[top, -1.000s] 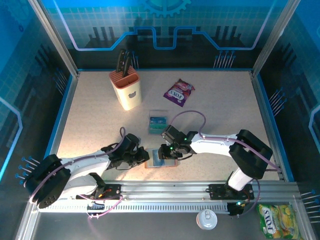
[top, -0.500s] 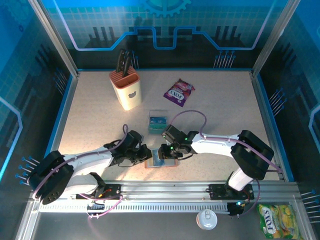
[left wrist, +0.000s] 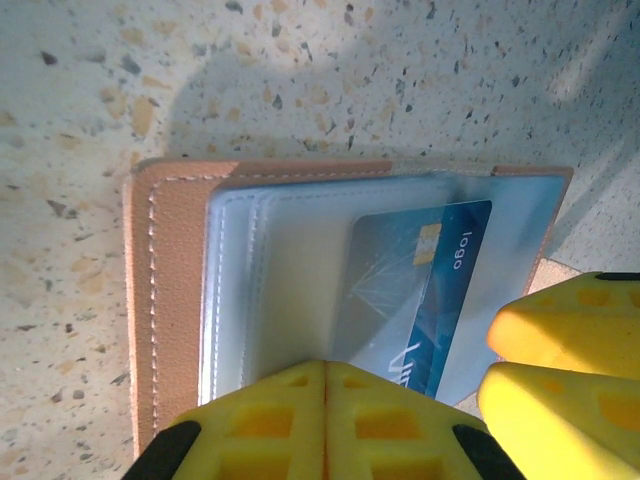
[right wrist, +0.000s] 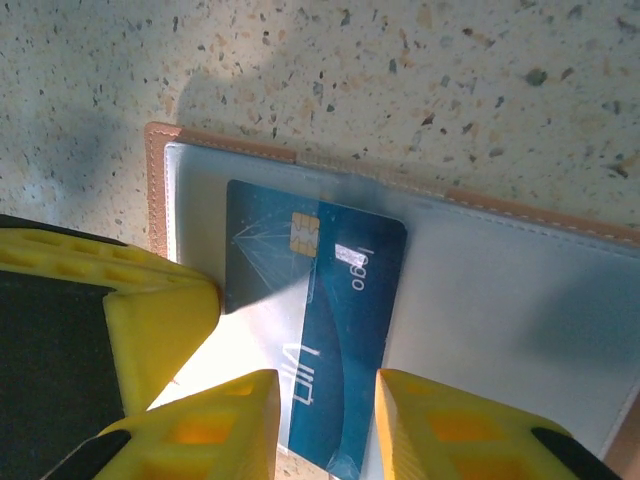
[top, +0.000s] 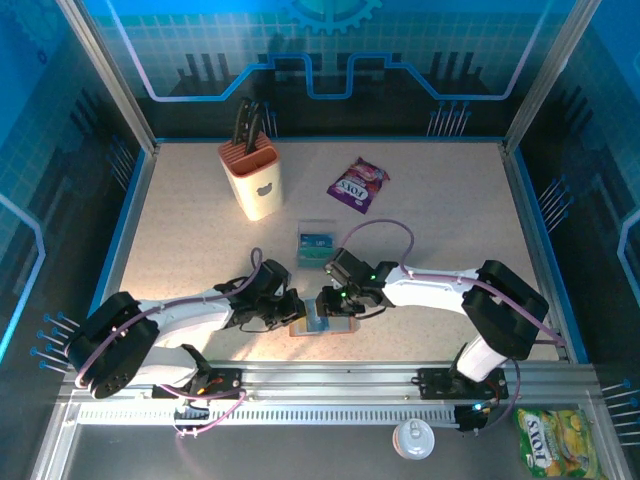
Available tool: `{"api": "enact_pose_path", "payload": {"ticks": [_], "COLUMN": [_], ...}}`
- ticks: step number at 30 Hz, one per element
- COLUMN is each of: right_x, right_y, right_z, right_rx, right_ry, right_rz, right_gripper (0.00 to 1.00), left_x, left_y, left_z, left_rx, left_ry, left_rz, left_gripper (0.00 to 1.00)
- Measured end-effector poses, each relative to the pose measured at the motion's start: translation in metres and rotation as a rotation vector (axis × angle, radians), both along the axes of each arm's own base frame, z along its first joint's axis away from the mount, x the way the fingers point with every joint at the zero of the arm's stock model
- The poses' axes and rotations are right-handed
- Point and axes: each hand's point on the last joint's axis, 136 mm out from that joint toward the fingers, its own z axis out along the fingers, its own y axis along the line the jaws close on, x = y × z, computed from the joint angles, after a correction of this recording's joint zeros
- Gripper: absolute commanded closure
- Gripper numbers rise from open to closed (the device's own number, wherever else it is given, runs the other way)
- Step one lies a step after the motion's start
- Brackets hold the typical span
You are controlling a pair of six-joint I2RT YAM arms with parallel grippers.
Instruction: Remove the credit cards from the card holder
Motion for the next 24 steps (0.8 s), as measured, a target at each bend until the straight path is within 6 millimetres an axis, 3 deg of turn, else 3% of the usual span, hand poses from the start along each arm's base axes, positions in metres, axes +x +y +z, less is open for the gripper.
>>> {"api": "enact_pose_path", "payload": {"ticks": [24], "right_x": [0.003], "right_y": [0.001], "right_z": [-0.010], "right_rx": [0.036], "right_ry": [0.036], "right_rz": [-0.005], "right_gripper": [0.68], "left_x": [0.003], "left_y": [-0.003], "left_z": [-0.002], "left_rx": [-0.005], "left_ry": [-0.003], "left_rz": [-0.001], "left_gripper": [0.92]}}
